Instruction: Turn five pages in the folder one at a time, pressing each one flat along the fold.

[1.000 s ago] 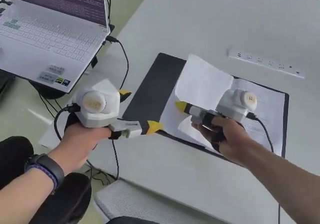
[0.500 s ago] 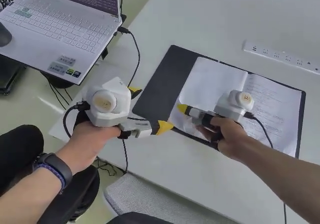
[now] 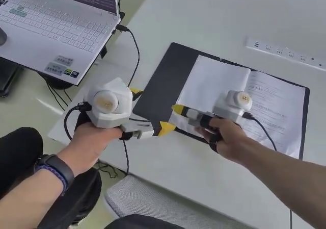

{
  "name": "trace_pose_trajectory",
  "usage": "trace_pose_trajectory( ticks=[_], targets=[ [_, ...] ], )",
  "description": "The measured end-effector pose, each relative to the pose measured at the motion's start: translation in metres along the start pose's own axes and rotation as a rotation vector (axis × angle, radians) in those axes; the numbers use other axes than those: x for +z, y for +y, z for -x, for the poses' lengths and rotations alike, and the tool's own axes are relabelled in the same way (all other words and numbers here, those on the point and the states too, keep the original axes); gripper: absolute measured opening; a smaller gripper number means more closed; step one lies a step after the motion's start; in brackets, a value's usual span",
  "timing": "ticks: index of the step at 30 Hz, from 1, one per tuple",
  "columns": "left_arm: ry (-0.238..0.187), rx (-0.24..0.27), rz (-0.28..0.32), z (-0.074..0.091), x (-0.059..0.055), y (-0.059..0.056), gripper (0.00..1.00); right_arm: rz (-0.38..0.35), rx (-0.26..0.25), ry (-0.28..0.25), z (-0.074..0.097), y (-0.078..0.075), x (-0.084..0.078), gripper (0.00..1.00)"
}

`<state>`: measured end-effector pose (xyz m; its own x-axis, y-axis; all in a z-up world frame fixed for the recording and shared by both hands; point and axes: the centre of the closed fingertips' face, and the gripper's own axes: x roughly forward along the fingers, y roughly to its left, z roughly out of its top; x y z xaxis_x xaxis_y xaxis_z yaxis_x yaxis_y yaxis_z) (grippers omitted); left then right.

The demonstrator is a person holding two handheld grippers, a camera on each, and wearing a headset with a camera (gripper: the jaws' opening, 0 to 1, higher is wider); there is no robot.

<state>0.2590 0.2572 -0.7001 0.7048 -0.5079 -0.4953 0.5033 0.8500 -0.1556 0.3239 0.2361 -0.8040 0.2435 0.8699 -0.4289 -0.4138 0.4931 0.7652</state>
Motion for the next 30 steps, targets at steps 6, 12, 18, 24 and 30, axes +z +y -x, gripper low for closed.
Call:
trace_pose_trajectory(
  ticks=[6,12,18,24,30],
  targets=[
    [0.034,-0.01,-0.015,-0.01,-0.008,-0.001,0.78,0.009,0.017,0.003,0.004,0.001,-0.002,0.32],
    [0.039,-0.026,-0.022,-0.019,-0.002,-0.005,0.76,0.012,0.031,-0.029,0.024,-0.005,0.005,0.32],
    [0.043,-0.051,-0.039,-0.036,0.004,-0.008,0.7,0.011,0.011,-0.108,0.051,-0.013,0.027,0.27],
    [0.055,-0.076,-0.058,-0.054,0.005,-0.011,0.63,-0.001,-0.014,-0.173,0.077,-0.024,0.047,0.19],
    [0.082,-0.096,-0.063,-0.073,-0.002,-0.012,0.53,-0.009,-0.04,-0.217,0.103,-0.03,0.057,0.15]
  ],
)
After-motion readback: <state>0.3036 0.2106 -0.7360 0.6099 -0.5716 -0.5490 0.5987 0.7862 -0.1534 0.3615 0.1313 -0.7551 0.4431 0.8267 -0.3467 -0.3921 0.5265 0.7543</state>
